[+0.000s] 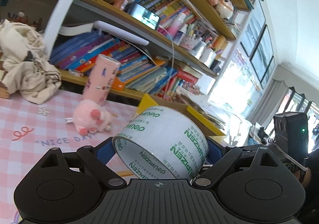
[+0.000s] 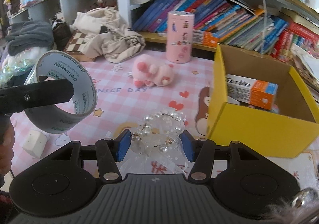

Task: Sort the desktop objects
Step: 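Lift and carry tape roll in left tool while right tool carries keychain to yellow box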

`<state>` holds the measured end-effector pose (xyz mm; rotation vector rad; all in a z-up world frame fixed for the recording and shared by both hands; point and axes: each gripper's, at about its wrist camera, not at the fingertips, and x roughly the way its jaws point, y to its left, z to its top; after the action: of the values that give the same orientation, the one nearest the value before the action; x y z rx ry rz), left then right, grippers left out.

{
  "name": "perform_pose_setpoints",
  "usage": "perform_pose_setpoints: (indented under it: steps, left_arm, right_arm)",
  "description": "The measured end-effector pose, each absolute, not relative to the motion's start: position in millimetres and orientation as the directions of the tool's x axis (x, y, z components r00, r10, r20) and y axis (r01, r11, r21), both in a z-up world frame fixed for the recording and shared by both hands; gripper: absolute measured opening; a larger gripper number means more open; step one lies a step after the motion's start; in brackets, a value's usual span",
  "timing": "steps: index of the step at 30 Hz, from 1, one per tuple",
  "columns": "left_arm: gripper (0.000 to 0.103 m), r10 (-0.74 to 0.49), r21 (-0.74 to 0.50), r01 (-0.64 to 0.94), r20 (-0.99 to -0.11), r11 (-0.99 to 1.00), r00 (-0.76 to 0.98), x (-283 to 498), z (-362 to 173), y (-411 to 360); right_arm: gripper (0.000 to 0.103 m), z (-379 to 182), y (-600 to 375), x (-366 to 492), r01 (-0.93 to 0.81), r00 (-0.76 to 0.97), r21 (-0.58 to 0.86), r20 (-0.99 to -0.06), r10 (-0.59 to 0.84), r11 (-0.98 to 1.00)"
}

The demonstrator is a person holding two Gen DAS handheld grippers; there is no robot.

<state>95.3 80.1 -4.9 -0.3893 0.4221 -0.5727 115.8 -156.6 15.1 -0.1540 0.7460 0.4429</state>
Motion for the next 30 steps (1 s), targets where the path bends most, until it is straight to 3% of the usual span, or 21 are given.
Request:
perform_pose_setpoints:
  steps: [15, 30]
  left_arm:
    - [0.093, -0.656, -0.437, 0.511, -0.304, 0.740, 0.691, 109, -4, 32]
    - [0.093, -0.615, -0.422, 0.473, -0.321, 0.773, 0.720, 118, 7, -15]
  right_arm:
    - [0.052, 16, -205, 108, -0.342, 0.681, 0.034, -0.680, 0.272, 0.939]
    - [0.052, 32, -254, 125, -0.388, 0.718, 0.029, -0.618, 0.322, 0.921]
